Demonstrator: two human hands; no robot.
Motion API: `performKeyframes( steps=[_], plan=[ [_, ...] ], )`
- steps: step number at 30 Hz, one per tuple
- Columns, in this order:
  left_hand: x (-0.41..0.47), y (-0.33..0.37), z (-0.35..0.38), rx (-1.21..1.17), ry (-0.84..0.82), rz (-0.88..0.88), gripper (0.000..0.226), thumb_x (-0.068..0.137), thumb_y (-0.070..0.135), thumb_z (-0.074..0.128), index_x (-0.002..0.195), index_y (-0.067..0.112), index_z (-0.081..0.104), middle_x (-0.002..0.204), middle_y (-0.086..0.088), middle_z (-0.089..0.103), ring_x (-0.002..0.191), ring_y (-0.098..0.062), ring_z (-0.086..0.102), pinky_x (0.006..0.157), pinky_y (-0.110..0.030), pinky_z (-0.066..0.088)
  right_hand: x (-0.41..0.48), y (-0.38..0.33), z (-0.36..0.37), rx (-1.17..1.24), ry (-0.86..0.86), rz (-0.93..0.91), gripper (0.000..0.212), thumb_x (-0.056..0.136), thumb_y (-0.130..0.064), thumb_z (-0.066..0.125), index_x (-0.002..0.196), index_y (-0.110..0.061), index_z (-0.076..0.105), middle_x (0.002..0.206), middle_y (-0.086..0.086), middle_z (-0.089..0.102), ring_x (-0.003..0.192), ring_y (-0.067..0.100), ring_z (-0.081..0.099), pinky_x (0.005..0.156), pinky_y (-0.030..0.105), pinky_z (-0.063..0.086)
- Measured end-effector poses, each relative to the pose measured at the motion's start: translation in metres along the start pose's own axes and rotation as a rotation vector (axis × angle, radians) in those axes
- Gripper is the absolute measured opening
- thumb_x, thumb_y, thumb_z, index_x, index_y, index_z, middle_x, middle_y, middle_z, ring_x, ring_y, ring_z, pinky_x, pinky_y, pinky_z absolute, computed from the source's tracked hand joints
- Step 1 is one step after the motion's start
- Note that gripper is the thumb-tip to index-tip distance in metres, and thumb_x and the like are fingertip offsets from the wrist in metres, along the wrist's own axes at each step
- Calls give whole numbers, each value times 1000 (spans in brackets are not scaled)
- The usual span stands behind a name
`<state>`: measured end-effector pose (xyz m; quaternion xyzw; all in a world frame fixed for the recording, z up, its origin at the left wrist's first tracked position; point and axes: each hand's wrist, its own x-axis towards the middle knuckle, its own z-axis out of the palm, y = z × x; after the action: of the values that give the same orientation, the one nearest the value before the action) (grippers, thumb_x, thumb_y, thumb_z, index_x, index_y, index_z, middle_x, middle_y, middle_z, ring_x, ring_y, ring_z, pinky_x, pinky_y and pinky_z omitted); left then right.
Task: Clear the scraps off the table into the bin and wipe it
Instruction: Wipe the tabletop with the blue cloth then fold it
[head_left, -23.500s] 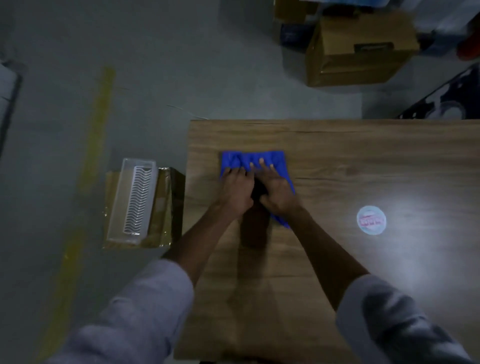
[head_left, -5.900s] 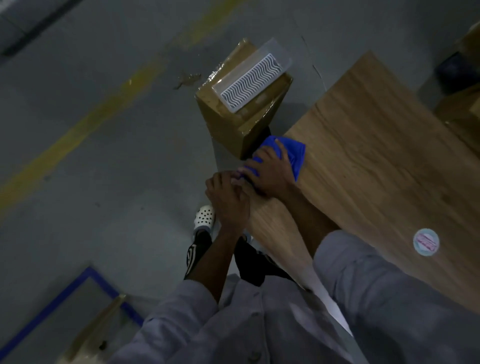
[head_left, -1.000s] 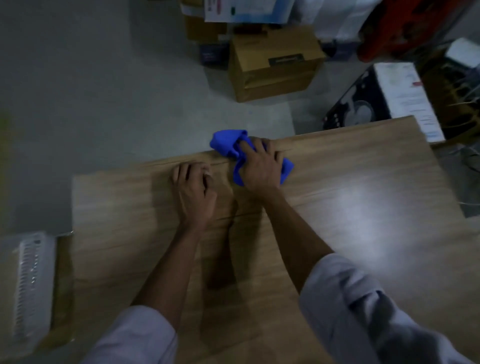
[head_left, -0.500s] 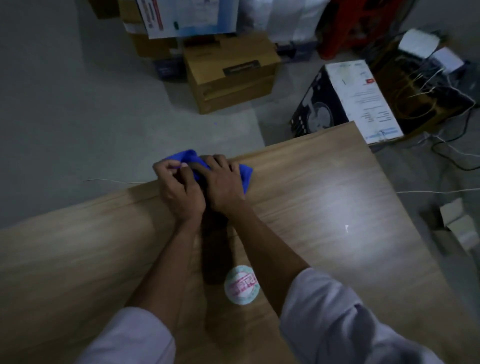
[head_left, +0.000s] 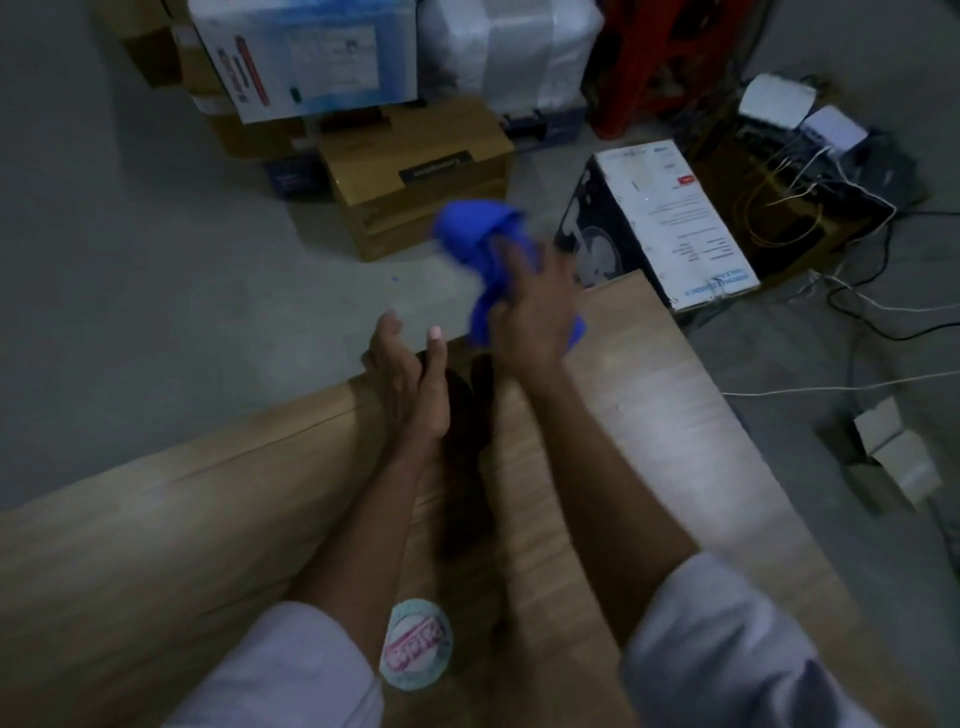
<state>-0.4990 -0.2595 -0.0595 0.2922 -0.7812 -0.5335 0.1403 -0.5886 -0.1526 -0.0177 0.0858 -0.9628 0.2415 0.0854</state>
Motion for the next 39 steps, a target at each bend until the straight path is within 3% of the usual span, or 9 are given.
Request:
performKeyframes(
  steps=[5,15,19,22,26,29,31,35,39],
  plan=[
    [-2,0,18,210,373,280,32,94,23,62,117,0,57,121,-20,55,112,-34,47,103,-33,29,-38,18,44,-120,-359,-334,46,97,-43,41,139,-33,54,141,0,53,131,25,43,99,46,31],
    [-28,22,82,568,-328,419,51,93,22,60,139,4,48,154,-22,34,143,-44,25,120,-52,20,72,118,-43,-226,103,378,51,88,-22,58,139,-21,51,135,11,53,128,32,42,101,48,32],
    [-37,36,98,589,-429,360,82,74,2,66,149,-4,33,158,-25,28,149,-43,18,125,-45,11,51,90,-31,-74,-114,-118,55,84,-15,59,139,-23,56,136,12,52,129,31,42,101,45,32],
    [-42,24,104,747,-376,512,64,75,10,67,136,2,50,147,-25,44,139,-46,35,118,-58,25,33,115,-10,-82,-385,-212,51,90,-20,59,140,-31,57,137,3,56,131,25,43,94,37,24],
    [-43,21,105,813,-327,608,56,87,24,41,140,9,49,152,-19,40,140,-43,34,118,-61,23,27,165,-26,-103,-178,37,52,90,-19,58,139,-33,55,146,3,50,138,29,40,107,45,29],
    [-51,34,106,796,-404,512,66,86,32,31,146,8,44,159,-19,31,147,-44,24,121,-61,12,27,178,-56,153,227,648,47,90,-12,56,135,-23,57,131,8,52,118,28,52,88,34,38],
    [-58,42,109,779,-421,497,66,87,34,33,147,8,43,160,-15,32,147,-41,22,121,-62,8,26,165,-68,98,350,639,52,85,-11,60,136,-20,56,130,10,52,113,26,52,85,32,36],
    [-76,55,129,800,-438,596,77,78,18,63,151,9,38,162,-9,31,150,-33,23,124,-55,0,14,149,-54,-57,-58,303,61,84,-24,59,143,-37,50,155,2,38,134,30,36,106,49,32],
    [-104,49,144,866,-479,612,63,90,27,45,151,12,39,165,-9,28,153,-30,21,124,-54,9,-33,175,-45,-117,-133,348,63,85,-47,36,147,-39,42,159,-1,32,133,31,35,102,47,29]
  ],
)
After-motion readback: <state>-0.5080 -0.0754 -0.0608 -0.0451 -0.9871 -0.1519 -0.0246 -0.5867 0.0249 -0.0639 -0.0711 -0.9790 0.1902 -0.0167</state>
